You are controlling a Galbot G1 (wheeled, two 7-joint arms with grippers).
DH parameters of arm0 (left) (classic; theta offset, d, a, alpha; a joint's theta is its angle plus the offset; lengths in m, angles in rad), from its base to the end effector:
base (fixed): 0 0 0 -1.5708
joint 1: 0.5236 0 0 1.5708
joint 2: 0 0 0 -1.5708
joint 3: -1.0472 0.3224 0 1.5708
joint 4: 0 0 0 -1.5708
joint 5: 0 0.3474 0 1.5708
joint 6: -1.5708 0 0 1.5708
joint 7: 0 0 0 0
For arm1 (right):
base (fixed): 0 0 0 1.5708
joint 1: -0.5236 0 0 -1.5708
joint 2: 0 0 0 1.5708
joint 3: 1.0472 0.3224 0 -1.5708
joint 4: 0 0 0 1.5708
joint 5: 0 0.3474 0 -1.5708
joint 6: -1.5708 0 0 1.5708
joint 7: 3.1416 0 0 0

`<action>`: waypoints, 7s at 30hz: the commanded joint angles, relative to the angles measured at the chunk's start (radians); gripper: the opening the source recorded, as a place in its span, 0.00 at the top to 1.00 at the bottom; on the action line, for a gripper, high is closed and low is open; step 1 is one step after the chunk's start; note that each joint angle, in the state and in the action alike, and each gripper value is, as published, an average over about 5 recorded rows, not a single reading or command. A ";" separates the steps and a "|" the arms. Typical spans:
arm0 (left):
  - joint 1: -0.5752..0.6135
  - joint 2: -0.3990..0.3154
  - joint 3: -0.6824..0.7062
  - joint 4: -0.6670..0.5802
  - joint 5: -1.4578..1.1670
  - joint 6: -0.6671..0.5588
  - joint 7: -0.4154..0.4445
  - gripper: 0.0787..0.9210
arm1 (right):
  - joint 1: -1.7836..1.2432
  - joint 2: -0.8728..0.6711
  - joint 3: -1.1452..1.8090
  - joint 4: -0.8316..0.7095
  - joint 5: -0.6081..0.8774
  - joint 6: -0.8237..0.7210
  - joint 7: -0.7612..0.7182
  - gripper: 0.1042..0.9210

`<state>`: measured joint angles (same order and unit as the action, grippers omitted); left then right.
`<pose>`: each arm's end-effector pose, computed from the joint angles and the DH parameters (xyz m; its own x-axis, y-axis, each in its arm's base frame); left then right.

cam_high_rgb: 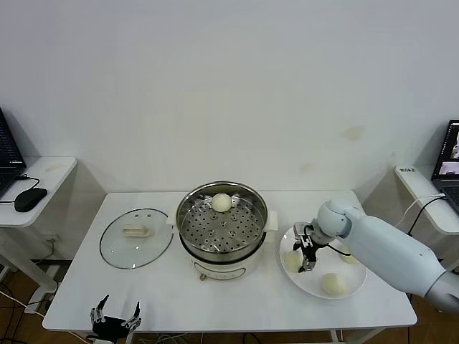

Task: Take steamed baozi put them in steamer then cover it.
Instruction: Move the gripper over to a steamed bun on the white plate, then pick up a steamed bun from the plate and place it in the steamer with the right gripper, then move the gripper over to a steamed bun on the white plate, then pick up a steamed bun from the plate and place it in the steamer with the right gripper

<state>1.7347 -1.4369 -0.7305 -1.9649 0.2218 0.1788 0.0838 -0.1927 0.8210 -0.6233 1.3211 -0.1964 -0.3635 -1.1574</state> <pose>0.1293 0.0905 -0.3372 -0.8864 -0.1312 0.4440 0.0628 0.9160 0.3961 0.4740 -0.0537 -0.2290 -0.0954 -0.1784 0.9793 -0.9913 -0.0725 -0.1098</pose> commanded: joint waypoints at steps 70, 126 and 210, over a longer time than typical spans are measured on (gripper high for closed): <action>-0.050 -0.002 -0.014 -0.070 -0.060 0.011 -0.002 0.12 | 0.454 0.743 -0.314 -0.484 0.263 -0.109 -0.074 0.37; -0.012 0.005 -0.001 -0.125 -0.128 0.054 0.023 0.12 | 0.121 -0.468 -0.008 0.406 0.108 0.016 -0.183 0.12; -0.058 0.007 -0.007 -0.056 -0.122 0.045 0.029 0.12 | 0.383 -0.232 -0.095 0.186 0.164 0.024 -0.178 0.44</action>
<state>1.6798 -1.4308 -0.7350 -2.0183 0.1009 0.2233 0.1166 -0.0970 0.5853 -0.6157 1.4808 -0.1498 -0.3360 -1.3227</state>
